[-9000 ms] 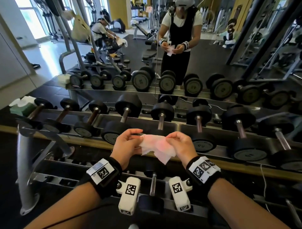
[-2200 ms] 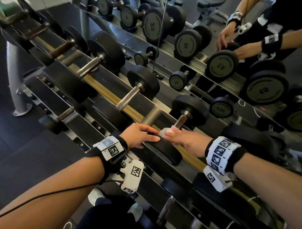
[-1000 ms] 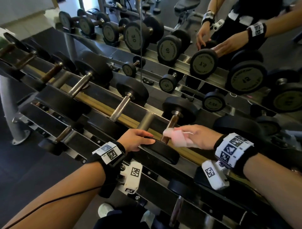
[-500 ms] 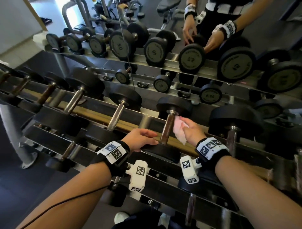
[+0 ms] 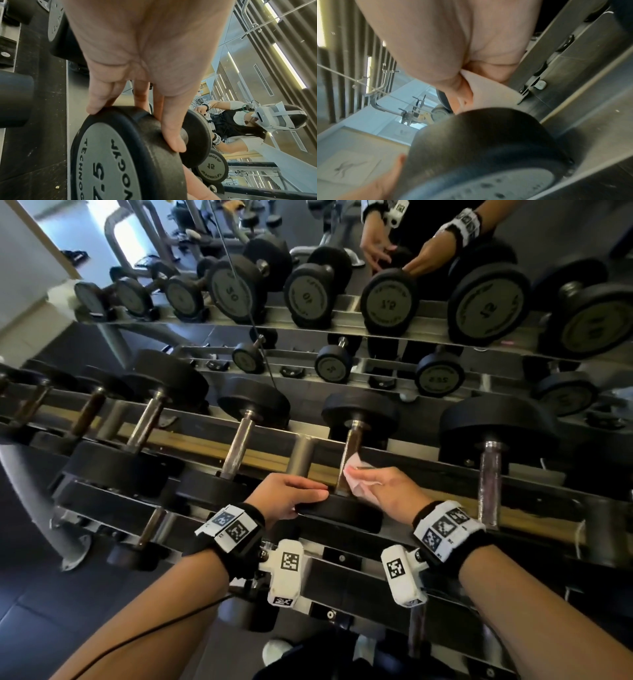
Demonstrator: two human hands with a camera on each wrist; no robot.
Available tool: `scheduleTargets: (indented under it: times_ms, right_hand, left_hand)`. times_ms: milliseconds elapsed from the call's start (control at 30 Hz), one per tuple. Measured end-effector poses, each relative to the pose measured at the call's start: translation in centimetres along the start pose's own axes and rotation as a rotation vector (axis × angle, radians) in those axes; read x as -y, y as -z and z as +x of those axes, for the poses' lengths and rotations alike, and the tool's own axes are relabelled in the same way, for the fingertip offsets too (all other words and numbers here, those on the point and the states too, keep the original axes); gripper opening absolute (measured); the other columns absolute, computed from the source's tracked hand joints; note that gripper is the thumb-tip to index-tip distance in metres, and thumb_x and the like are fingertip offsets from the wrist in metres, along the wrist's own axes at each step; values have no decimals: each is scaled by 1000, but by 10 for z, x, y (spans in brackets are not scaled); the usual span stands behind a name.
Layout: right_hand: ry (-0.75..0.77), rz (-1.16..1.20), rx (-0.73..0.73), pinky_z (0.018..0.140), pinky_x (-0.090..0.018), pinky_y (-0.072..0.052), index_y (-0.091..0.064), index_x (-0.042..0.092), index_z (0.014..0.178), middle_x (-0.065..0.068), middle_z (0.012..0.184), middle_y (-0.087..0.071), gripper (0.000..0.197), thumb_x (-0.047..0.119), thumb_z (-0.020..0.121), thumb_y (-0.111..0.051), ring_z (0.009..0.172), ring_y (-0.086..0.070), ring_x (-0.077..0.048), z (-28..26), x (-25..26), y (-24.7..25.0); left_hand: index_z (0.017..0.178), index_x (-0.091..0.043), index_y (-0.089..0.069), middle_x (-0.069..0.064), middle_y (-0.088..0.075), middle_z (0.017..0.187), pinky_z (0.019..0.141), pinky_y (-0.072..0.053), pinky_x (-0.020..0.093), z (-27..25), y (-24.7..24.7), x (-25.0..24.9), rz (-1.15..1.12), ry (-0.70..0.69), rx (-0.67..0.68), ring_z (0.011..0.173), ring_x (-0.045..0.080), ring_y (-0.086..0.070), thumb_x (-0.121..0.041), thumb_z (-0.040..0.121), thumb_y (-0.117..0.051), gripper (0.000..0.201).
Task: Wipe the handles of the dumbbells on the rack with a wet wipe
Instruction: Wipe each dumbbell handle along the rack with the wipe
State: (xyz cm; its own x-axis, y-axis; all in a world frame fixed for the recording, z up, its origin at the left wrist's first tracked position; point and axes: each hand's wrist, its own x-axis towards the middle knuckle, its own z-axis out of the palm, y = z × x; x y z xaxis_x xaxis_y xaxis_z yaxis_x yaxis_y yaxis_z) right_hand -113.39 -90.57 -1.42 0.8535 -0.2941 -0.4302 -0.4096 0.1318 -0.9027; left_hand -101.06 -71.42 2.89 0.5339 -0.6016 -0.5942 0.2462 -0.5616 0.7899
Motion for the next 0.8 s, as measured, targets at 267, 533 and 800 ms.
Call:
scheduleTargets:
  times_ms: [267, 533, 800]
  right_hand:
    - [158, -279, -259, 102, -10, -28, -44, 11, 145, -7, 148, -46, 43, 14, 102, -47, 138, -42, -20, 16, 23, 1]
    - [106, 110, -180, 100, -19, -41, -75, 37, 104, 4, 124, -66, 40, 5, 96, -52, 115, -59, -10, -5, -8, -21]
    - [105, -35, -351, 95, -23, -46, -58, 8, 133, 1, 116, -55, 35, 3, 99, -49, 106, -52, -7, 8, 23, -2]
  left_hand:
    - [100, -19, -78, -3, -77, 95, 58, -53, 12, -4, -1, -2, -95, -2, 2, 85, 5, -73, -19, 81, -79, 20]
    - [103, -16, -78, 0, -77, 96, 60, -53, 13, -2, -1, 3, -133, -15, -5, 84, 7, -73, -18, 82, -78, 21]
    - [100, -24, -79, -2, -77, 99, 59, -52, 10, -4, -4, 7, -122, -33, -30, 89, 6, -73, -25, 80, -80, 20]
